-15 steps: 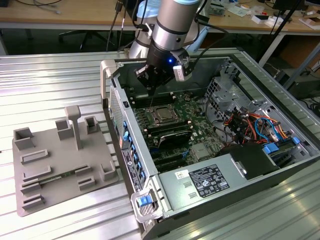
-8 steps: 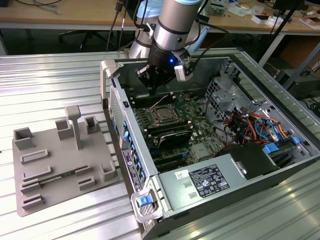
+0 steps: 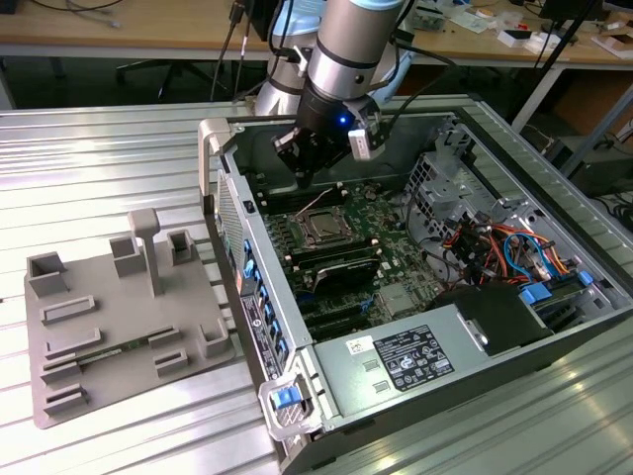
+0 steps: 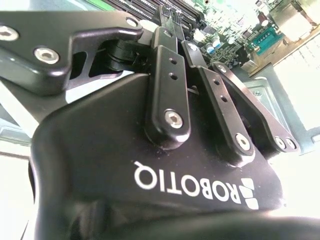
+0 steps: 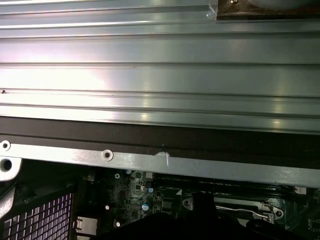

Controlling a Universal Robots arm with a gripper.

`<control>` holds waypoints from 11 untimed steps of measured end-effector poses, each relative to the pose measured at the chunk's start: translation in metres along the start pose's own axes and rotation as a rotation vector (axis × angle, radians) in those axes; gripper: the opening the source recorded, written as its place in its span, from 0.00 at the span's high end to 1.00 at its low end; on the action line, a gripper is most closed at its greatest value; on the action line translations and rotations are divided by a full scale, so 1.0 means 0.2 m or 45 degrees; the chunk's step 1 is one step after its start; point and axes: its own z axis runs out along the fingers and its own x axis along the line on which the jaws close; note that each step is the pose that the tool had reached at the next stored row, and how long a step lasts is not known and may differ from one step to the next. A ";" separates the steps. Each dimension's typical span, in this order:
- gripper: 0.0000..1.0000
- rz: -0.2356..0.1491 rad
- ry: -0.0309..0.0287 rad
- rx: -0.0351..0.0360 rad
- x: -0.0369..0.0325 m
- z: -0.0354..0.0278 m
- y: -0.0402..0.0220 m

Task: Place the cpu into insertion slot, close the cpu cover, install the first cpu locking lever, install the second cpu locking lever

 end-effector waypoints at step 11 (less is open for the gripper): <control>0.89 0.000 0.0001 0.0000 -0.004 0.002 -0.006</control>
